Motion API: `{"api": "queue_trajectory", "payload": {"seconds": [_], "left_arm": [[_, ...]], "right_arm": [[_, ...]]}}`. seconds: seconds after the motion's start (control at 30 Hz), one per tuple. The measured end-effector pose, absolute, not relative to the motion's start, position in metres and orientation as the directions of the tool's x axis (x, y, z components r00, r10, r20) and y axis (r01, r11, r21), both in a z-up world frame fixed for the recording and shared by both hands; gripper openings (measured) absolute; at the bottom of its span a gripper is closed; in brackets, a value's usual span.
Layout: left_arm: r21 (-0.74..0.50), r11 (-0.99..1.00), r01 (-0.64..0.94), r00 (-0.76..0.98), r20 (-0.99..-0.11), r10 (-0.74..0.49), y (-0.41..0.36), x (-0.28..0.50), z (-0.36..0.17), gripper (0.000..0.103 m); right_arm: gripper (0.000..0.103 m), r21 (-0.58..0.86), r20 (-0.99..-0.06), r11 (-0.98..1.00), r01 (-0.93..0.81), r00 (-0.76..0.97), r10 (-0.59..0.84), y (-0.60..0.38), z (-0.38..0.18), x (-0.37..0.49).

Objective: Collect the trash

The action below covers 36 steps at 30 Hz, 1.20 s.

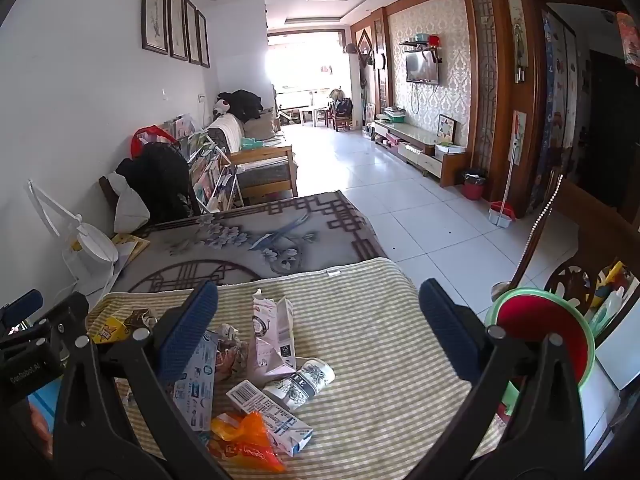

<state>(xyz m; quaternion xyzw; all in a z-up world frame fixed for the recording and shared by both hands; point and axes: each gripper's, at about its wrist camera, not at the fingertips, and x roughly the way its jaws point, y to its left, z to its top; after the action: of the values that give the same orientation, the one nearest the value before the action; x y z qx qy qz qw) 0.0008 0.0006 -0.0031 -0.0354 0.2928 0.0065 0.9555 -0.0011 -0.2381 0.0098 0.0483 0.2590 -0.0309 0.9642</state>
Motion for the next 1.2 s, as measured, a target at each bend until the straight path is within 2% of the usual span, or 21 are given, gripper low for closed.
{"api": "queue_trajectory", "payload": {"seconds": [1.2], "left_arm": [[-0.06,0.996,-0.072,0.823,-0.568,0.025,0.008,0.0024,-0.0069,0.095]], "right_arm": [[0.099,0.076,-0.517,0.993,0.087,0.855,-0.035,-0.2372,0.0069,0.0004]]}}
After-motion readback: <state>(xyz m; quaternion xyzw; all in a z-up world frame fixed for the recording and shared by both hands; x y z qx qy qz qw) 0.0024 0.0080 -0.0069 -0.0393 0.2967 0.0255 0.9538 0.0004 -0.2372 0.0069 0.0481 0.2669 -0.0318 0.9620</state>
